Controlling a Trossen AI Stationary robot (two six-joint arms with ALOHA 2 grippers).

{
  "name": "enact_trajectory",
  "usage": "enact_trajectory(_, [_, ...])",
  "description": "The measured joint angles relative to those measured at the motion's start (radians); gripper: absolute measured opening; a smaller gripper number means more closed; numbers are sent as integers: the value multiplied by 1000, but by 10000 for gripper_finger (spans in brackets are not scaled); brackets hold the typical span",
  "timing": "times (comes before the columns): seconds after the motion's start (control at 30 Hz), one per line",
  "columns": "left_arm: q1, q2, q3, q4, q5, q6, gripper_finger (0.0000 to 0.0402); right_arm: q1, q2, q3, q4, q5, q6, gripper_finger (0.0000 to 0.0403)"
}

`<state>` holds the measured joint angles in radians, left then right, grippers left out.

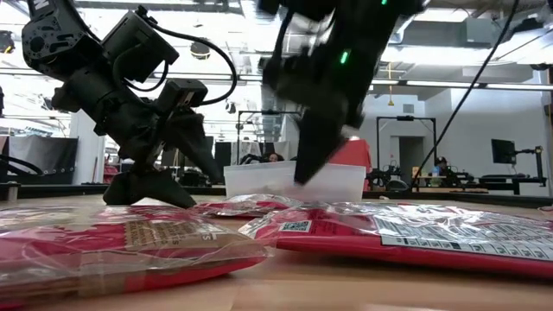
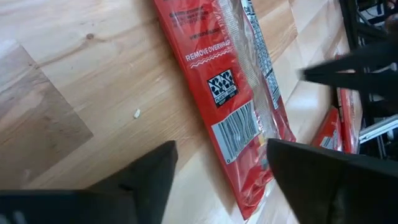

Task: Sort popcorn bags into baskets
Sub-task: Put the red popcorn bag into the white bin

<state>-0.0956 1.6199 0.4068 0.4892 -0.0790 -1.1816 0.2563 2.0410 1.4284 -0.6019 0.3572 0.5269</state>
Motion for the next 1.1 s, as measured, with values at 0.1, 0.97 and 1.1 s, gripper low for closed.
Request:
enact_trajectory(0.1, [0,0,-2,10,3,-7,280,-7,60,0,79,-36,-29,12])
enact_trajectory(0.97, [2,0,0,-3,-56,-45,75,-126,80,24,298,-123,-188,23])
enact_trajectory(1.1, [5,-10,-3,9,-35,-42,16,-105,-21,24,186,-118,-188,12])
